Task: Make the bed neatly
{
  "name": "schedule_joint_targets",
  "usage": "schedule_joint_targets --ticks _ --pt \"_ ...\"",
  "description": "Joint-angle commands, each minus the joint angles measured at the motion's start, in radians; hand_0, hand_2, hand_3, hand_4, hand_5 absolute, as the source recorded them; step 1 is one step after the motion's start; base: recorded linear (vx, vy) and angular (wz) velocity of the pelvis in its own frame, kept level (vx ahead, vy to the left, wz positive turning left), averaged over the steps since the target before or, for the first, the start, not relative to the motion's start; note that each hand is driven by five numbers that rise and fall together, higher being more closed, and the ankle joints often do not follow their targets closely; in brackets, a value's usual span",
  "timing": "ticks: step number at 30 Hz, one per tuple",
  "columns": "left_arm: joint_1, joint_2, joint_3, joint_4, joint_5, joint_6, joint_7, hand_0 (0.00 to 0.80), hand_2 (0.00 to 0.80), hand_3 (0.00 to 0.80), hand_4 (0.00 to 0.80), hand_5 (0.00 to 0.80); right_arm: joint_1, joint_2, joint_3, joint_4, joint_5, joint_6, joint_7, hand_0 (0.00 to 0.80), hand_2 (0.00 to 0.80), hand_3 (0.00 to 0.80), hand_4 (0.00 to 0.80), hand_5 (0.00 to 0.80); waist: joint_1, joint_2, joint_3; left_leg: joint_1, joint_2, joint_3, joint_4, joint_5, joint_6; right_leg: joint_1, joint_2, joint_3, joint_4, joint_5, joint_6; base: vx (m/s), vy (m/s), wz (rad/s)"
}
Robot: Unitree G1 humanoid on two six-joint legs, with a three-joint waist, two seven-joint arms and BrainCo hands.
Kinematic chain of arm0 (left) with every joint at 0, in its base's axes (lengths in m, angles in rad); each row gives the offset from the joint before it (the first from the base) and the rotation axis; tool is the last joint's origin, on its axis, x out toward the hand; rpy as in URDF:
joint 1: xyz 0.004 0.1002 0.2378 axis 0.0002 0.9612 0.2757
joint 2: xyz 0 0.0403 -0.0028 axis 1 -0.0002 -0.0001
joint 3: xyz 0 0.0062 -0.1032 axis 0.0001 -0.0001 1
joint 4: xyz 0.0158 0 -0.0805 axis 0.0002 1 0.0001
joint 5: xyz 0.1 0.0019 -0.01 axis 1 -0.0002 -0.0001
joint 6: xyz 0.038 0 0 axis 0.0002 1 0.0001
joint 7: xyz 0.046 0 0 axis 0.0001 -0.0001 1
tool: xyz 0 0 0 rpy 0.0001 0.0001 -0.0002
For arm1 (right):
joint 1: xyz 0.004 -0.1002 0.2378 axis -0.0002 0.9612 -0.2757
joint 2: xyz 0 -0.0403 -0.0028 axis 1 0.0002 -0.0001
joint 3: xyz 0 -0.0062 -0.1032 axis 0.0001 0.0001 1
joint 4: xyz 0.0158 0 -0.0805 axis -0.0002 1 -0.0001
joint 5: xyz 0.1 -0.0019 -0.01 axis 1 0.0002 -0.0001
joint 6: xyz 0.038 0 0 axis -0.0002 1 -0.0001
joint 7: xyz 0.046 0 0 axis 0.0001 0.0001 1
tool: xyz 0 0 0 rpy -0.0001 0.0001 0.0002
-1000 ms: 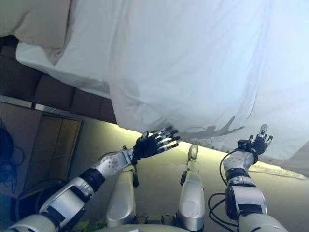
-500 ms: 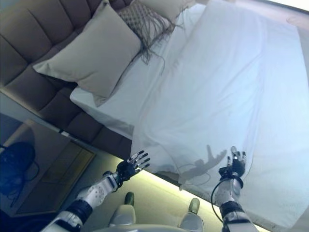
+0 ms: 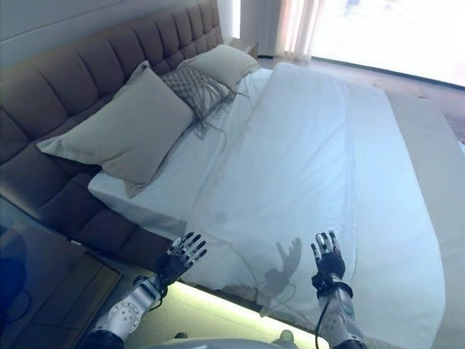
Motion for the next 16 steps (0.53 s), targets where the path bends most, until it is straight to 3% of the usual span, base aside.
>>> schedule_joint_targets --ticks 1,9,16 --pt "-0.026 0.007 0.049 -0.057 0.077 -0.118 0.079 0.0 0.0 0.0 0.0 0.0 0.004 -0.03 -0.034 -0.157 -0.048 -0.053 -0.005 0.0 0.0 0.0 0.0 0.0 0.005 0.023 0.011 -0.021 -0.038 0.02 0.005 0.014 0.069 0.051 0.057 -0.033 0.01 -0.053 -0.048 -0.028 0.033 0.07" --pt "0.01 0.007 0.088 -0.102 0.167 -0.218 0.132 0.0 0.0 0.0 0.0 0.0 0.076 -0.002 -0.037 -0.139 0.007 -0.053 0.02 0.0 0.0 0.0 0.0 0.0 0.002 0.021 0.007 -0.017 -0.046 0.021 0.005 0.01 0.075 0.055 0.059 -0.028 0.007 -0.054 -0.049 -0.009 0.01 0.01" --pt "0.022 -0.002 0.08 -0.142 0.16 -0.196 0.111 0.0 0.0 0.0 0.0 0.0 0.085 -0.01 -0.029 -0.127 -0.025 -0.064 -0.001 0.0 0.0 0.0 0.0 0.0 0.0 0.018 0.011 -0.011 -0.048 0.022 0.005 0.007 0.075 0.056 0.061 -0.022 0.005 -0.05 -0.047 0.0 0.0 0.0"
